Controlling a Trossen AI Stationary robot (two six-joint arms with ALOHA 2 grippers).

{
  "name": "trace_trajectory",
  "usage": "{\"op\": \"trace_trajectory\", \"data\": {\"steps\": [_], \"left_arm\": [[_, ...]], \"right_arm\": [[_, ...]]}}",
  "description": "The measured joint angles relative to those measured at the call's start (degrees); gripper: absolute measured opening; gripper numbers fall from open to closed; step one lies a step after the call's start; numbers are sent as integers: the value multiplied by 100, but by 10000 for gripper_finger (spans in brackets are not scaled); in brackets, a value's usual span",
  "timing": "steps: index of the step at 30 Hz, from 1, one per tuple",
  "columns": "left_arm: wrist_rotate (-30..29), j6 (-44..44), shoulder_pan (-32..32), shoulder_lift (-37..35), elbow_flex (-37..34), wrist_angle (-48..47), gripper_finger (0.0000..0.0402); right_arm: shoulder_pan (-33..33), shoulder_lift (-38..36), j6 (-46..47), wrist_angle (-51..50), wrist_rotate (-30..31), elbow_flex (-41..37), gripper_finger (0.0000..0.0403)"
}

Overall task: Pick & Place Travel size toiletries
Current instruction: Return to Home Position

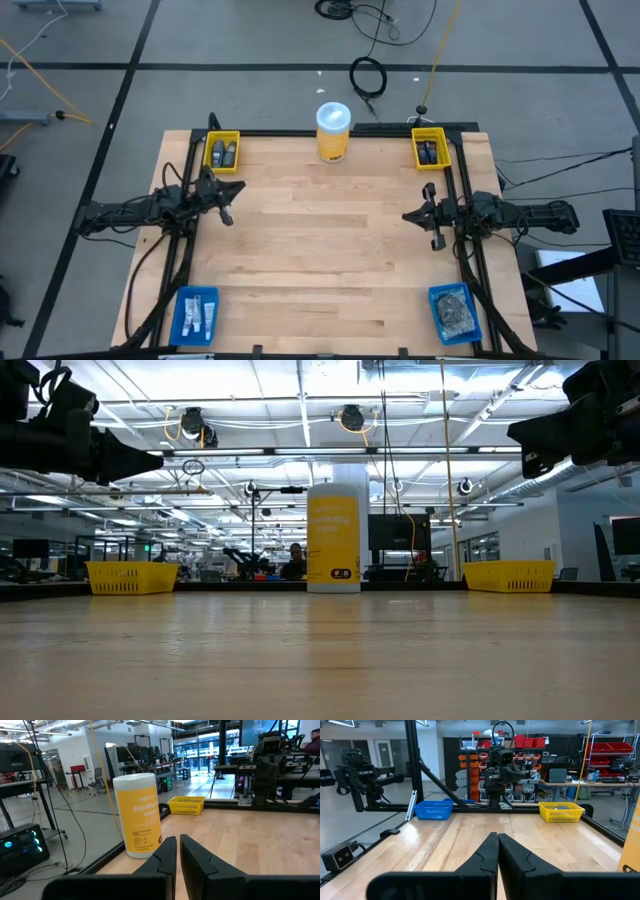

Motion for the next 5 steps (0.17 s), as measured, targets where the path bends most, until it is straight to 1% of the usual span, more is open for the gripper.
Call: {"op": "trace_trajectory", "data": {"steps": [5], "left_arm": [[0, 0, 1, 0, 0, 0, 26]], "right_arm": [[-1, 0, 0, 0, 0, 1, 0]]}}
